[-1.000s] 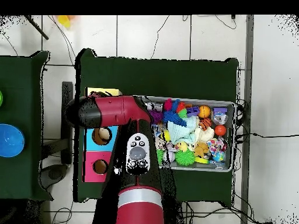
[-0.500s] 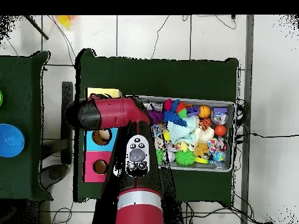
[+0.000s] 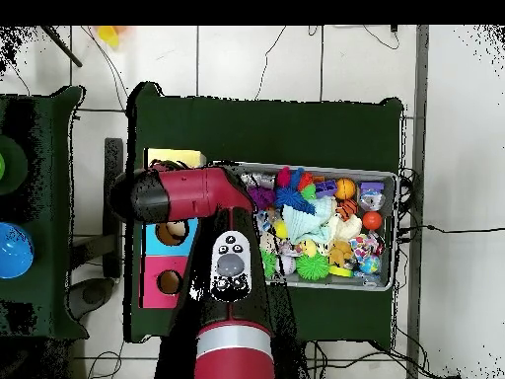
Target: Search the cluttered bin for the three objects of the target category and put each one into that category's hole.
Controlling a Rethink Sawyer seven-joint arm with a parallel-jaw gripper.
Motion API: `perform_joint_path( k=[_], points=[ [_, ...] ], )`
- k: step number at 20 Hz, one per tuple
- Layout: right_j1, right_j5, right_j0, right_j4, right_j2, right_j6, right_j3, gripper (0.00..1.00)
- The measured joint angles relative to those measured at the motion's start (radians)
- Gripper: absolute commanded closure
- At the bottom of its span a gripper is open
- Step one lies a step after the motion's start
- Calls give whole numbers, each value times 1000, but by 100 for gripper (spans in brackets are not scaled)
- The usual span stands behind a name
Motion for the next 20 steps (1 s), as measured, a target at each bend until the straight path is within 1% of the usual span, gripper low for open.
perform_joint_path(
  k=[8, 15, 20],
  points=[
    [1, -5, 2, 1, 0, 0, 1, 100],
    [12, -41, 15, 1, 0, 0, 1, 100],
    [34, -63, 29, 2, 0, 0, 1, 100]
  ],
)
